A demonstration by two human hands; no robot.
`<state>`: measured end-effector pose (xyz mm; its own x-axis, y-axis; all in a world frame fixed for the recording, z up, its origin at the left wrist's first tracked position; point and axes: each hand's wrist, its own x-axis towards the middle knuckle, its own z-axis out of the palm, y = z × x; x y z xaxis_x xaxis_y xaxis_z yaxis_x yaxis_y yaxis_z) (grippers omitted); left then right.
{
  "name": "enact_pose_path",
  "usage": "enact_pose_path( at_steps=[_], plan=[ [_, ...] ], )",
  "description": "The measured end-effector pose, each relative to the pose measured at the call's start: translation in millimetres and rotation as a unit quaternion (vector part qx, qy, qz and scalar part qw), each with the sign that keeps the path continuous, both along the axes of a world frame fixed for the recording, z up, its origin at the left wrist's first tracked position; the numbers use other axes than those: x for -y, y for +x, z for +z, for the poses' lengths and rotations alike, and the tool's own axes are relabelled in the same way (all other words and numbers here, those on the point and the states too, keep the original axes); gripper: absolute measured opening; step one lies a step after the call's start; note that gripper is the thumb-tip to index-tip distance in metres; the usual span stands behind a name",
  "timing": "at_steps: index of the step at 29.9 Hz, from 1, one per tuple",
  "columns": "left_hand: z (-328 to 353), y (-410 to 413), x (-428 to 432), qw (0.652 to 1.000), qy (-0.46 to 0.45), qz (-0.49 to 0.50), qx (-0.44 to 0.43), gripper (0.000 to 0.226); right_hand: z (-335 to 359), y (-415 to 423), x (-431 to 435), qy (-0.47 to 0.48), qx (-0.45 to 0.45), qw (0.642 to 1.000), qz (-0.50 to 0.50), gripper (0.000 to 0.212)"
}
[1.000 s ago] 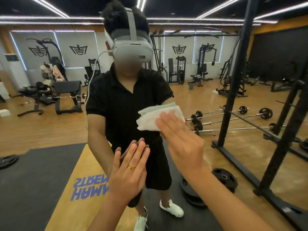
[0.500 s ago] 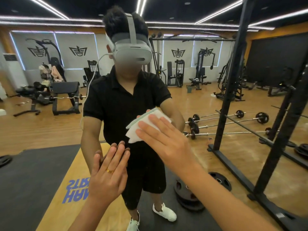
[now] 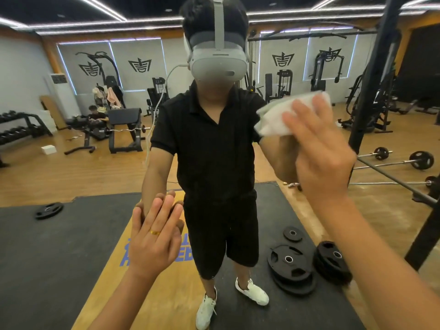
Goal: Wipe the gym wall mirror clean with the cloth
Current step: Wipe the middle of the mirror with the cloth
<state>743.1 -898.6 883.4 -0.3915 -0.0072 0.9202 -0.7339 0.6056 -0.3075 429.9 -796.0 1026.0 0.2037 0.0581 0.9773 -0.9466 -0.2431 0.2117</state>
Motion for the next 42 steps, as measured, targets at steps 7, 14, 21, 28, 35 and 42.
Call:
enact_pose_path(
  at_steps=[7, 14, 21, 28, 35, 42],
  plan=[
    [2.6, -3.1, -2.2, 1.0, 0.006, -0.007, -0.001, 0.063, -34.1, -3.4, -10.5, 0.062, -0.11, 0.992, -0.021, 0.041],
    [10.7, -16.1, -16.0, 0.999, 0.049, -0.008, 0.004, 0.064, -79.2, 12.4, -10.8, 0.097, 0.03, 0.994, 0.025, 0.057],
    [30.0, -139.7, -46.5, 0.998, 0.052, 0.003, -0.046, 0.065, -8.0, -95.6, -45.4, 0.081, -0.037, 0.996, -0.032, 0.032],
    [25.0, -143.0, -42.3, 0.998, 0.012, 0.025, -0.051, 0.073, -2.5, -71.0, -37.2, 0.045, 0.188, 0.981, 0.01, 0.034],
    [23.0, -144.6, -42.5, 0.998, 0.015, 0.026, -0.049, 0.069, -43.3, -87.1, -43.2, 0.12, -0.045, 0.991, -0.024, 0.041],
    [23.8, -143.3, -43.4, 0.999, 0.02, 0.018, -0.046, 0.069, 3.7, -67.1, -38.8, 0.033, 0.185, 0.982, -0.001, 0.036]
  ],
)
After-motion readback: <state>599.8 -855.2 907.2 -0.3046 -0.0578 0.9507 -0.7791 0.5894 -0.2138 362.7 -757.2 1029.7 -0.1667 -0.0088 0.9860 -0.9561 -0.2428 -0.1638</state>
